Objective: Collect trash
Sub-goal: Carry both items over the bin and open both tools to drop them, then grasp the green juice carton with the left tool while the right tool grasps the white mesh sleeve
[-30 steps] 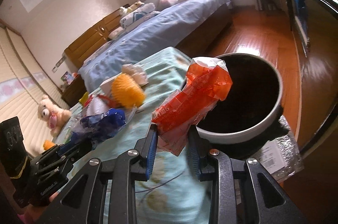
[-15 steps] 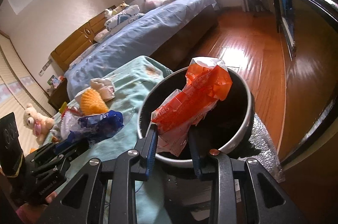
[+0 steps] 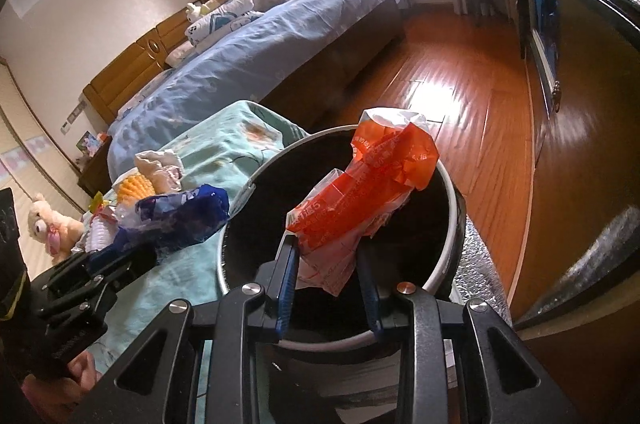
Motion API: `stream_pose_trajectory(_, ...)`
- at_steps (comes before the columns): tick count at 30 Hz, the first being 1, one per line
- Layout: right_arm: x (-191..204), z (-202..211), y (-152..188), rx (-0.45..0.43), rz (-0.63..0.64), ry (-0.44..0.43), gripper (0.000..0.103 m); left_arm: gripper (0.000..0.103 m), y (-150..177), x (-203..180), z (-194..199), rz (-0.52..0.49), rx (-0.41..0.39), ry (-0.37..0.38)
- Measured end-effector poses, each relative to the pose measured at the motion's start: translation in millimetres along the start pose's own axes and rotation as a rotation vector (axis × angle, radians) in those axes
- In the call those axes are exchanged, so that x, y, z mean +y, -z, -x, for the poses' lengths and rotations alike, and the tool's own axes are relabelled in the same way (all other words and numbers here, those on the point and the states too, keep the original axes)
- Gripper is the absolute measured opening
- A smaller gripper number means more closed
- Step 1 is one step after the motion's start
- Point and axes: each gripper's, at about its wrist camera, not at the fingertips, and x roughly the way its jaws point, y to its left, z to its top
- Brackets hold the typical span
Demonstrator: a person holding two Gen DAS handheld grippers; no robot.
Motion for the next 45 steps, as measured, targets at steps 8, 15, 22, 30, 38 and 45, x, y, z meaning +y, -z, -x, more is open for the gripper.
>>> stream_pose_trajectory(8, -8.2, -8.0, -8.5, 0.026, 0.0, 0.007, 0.03, 0.031, -11.6, -4.5, -21.4, 0.003, 0.037, 0.015)
stream_pose_trajectory(15, -14.9, -10.9, -14.3, 0.041, 0.004, 0.022, 0.033, 0.033, -17.6, -9.2, -33.8, -0.001, 0.059, 0.019)
stream_pose_trajectory(22, -16.1, -10.4, -15.5, 0.049, -0.005, 0.034, 0.049, 0.048, -13.5, -14.6, -29.2, -0.009, 0.055, 0.02)
stream_pose_trajectory(30, -6.9, 6.6, -5.1, 0.002, -0.025, 0.024, 0.066, 0.059, 6.9, -2.0, -2.8, 0.035, 0.039, 0.012)
stream_pose_trajectory(38, 31.9, 19.7, 17.9, -0.042, -0.038, -0.07, 0.085, 0.067, 41.6, 14.8, 49.1, 0.075, -0.022, -0.045)
stream_pose_trajectory(45, 81.0, 25.1, 35.1, -0.055, 0.018, -0.141, 0.088, 0.068, 72.1, 40.5, 89.0, 0.135, -0.057, -0.116)
